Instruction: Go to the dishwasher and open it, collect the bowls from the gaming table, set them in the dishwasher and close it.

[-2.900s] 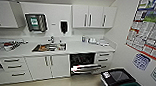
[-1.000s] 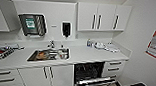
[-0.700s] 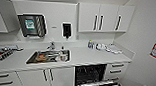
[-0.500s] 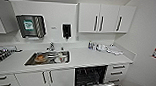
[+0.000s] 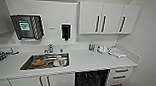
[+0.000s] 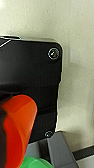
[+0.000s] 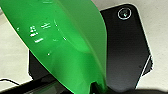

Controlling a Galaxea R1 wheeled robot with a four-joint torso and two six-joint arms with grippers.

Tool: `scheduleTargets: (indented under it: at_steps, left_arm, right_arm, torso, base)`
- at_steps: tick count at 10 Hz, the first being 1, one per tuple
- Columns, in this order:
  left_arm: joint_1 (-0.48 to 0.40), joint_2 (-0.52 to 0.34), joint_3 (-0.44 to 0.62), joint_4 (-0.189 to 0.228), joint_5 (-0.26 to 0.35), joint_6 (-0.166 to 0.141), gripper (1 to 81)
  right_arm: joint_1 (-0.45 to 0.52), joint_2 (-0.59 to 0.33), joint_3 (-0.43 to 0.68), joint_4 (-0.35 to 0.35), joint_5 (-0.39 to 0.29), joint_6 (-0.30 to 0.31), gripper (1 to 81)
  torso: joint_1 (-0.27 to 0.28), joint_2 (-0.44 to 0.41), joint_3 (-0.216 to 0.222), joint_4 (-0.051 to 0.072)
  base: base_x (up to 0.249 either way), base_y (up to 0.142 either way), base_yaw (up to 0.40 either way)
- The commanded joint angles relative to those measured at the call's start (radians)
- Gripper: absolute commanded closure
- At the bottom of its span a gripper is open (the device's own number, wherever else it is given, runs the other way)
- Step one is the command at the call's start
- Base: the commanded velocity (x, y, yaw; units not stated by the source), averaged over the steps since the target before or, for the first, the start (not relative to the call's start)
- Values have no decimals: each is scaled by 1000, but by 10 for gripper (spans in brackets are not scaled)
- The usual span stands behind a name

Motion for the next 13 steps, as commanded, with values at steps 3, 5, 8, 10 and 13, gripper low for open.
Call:
scheduleTargets:
  at_steps: [3, 5, 8, 10, 13]
  left_arm:
    - [-39, -10, 3, 4, 32, 2, 811]
    - [-39, -12, 3, 4, 32, 2, 811]
    - [-39, -15, 8, 7, 32, 2, 811]
    - [-38, -18, 12, 7, 30, 2, 811]
    - [-28, -90, 107, 9, -9, 0, 811]
  right_arm:
    - [40, 6, 8, -11, -61, -6, 811]
    - [40, 5, 8, -11, -61, -6, 811]
    - [37, 2, 8, -11, -60, -6, 811]
    - [35, -12, 20, -10, -59, -6, 811]
    - [41, -107, 173, -4, -61, -3, 811]
  torso:
    - [0, 0, 0, 0]
    - [1, 0, 0, 0]
    - [1, 1, 0, 0]
    - [1, 0, 0, 0]
    - [0, 0, 0, 0]
  base:
    - [181, 0, 0]
    - [125, 0, 0]
    - [25, 0, 0]
    - [0, 0, 0]
    - [0, 0, 0]
